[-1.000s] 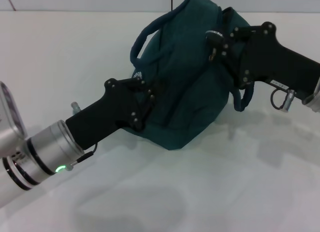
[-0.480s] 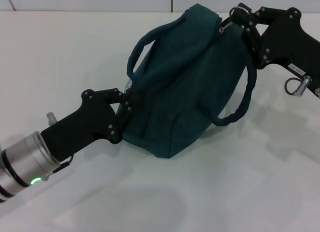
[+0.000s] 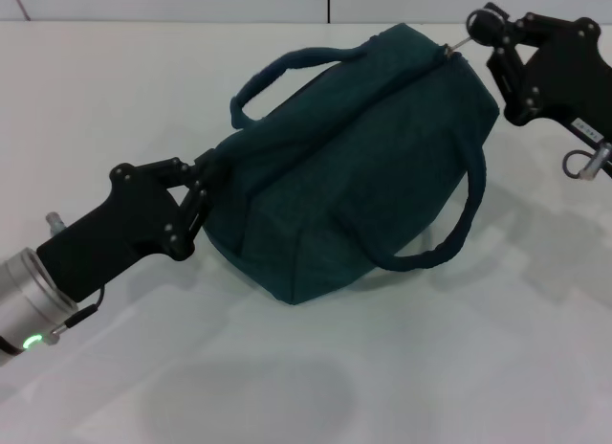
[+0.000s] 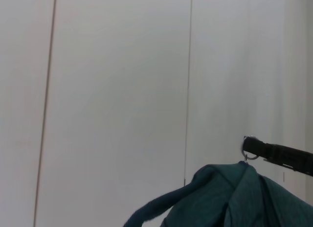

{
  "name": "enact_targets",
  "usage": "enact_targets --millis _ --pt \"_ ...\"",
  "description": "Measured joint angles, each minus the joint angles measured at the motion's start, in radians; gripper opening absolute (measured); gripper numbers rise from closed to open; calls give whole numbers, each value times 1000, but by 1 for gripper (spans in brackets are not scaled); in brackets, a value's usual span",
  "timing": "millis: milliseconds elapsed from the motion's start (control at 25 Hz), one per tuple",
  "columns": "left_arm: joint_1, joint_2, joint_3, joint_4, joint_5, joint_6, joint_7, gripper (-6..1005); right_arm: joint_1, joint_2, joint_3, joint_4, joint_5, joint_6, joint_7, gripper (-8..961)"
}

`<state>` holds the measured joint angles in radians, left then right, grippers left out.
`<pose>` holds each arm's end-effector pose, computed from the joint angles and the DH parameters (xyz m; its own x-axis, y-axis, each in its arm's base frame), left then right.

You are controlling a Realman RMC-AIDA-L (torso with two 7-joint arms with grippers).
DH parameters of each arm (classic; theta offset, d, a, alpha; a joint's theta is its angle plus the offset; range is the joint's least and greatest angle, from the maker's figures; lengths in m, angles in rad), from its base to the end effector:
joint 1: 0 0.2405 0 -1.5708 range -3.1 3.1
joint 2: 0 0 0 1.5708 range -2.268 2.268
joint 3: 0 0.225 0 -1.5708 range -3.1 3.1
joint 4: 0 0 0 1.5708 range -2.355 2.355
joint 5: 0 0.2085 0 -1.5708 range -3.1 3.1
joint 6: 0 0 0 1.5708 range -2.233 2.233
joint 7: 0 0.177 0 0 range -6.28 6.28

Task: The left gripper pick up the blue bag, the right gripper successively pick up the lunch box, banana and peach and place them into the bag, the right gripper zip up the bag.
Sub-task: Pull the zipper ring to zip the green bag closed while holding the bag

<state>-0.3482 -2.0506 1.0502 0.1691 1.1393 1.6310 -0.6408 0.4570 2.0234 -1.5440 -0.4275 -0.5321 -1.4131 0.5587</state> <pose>-0.2437 0.2713 -0.0243 0.6011 -0.0223 0.7988 0.4847 -0.7846 -0.3866 0.1677 0.3469 0.0013 0.5869 0.2980 -0.7528 -0.3430 -0.7507 -0.5646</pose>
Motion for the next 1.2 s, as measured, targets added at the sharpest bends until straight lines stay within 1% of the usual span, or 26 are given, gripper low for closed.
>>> enact_targets --millis 240,320,400,440,480,520,640,720,800,880,960,1040,1160,1200 --pt "6 0 -1 19 -2 -3 -18 133 1 1 22 28 12 -6 3 10" --pt "4 -3 -1 19 -10 -3 -19 139 2 1 22 30 13 -4 2 10" --pt "3 -12 -3 19 -25 -4 -11 146 5 2 23 35 15 -4 0 10" --pt "5 -21 -3 20 -34 -2 3 149 6 2 23 38 16 -5 0 10" --pt "5 -21 -3 20 -34 -2 3 152 7 2 24 39 16 -6 0 10" --pt "6 -26 -3 20 -41 1 9 155 7 1 24 39 17 -6 1 10" --pt "14 -36 -3 14 -98 19 6 164 5 1 25 39 18 -7 0 10" --pt "18 -38 -3 10 -133 46 -11 170 5 1 25 39 18 -7 -1 9" --pt "18 -36 -3 21 -151 70 -76 211 5 1 24 40 18 -7 -1 9" --pt "6 -26 3 64 -144 76 -184 253 4 1 25 41 18 -7 -1 9" --pt "-13 -14 9 117 -104 76 -280 294 4 1 25 41 17 -7 -1 9" --pt "-54 -5 10 194 -33 71 -407 335 4 1 25 41 17 -7 -1 10" --pt "-114 3 8 277 51 48 -547 397 4 1 25 41 16 -7 -1 10" --pt "-142 4 8 302 90 32 -595 480 5 1 24 41 16 -7 -1 10"
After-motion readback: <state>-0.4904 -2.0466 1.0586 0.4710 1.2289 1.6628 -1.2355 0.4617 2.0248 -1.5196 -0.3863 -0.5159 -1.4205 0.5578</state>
